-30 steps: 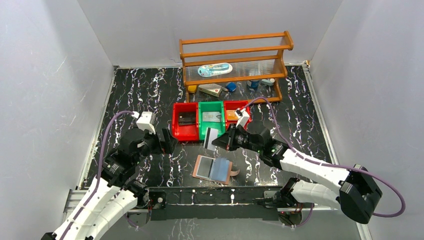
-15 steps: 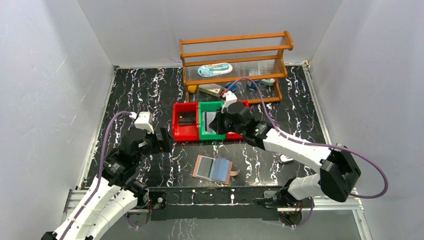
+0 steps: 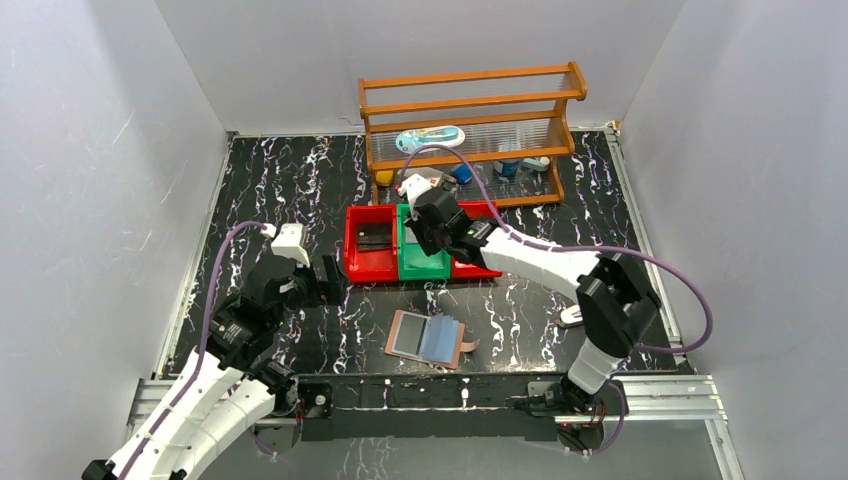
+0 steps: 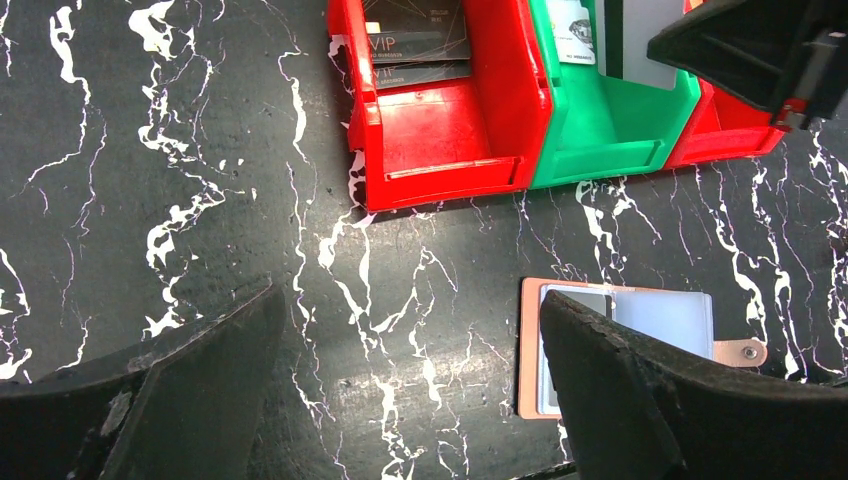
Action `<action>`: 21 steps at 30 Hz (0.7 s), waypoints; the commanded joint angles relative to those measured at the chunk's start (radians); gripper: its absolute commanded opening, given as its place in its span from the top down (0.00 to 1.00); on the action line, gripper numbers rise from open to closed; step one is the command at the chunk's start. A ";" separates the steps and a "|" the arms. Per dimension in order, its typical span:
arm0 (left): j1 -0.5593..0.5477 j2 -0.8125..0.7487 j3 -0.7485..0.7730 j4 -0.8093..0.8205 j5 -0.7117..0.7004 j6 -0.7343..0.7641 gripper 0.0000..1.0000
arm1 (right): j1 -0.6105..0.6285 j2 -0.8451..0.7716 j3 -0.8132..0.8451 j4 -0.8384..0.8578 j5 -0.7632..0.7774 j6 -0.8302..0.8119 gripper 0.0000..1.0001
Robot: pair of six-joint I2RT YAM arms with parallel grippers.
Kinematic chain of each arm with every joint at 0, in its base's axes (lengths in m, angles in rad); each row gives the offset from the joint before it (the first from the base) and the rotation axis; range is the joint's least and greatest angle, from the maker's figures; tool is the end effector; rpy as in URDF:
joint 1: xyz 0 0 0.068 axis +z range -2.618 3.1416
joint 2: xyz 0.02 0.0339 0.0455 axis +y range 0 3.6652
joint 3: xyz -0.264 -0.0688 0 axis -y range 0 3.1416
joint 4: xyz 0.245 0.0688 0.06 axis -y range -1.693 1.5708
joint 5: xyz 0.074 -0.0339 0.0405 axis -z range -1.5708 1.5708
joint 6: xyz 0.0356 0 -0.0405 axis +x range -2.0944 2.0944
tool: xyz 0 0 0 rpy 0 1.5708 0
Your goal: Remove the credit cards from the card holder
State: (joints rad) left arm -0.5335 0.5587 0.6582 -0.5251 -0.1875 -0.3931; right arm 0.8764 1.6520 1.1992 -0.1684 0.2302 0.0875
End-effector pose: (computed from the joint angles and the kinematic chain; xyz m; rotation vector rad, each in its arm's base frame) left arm 0.1181 -0.0620 0.2925 0.0194 2.0118 -0.4096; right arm 0.2471 0.2840 0.2602 -0.7197 2.0669 0.2967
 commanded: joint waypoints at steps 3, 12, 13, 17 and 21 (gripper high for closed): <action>0.003 -0.013 0.001 0.000 -0.009 0.010 0.02 | -0.001 0.069 0.060 0.022 0.107 -0.251 1.00; 0.003 -0.024 0.000 0.005 -0.015 0.011 0.02 | 0.001 0.177 0.073 0.126 0.237 -0.491 1.00; 0.003 -0.026 0.000 0.004 -0.014 0.011 0.02 | 0.000 0.190 0.079 0.130 0.255 -0.517 1.00; 0.004 -0.035 -0.003 0.004 -0.015 0.011 0.02 | 0.000 0.221 0.083 0.161 0.279 -0.582 1.00; 0.003 -0.041 -0.004 0.004 -0.017 0.013 0.02 | 0.000 0.233 0.067 0.220 0.254 -0.650 1.00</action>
State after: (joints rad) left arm -0.5335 0.5320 0.6582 -0.5247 -0.1879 -0.3923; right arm 0.8791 1.8793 1.2346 -0.0547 0.4511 -0.4561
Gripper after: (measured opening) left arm 0.983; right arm 0.020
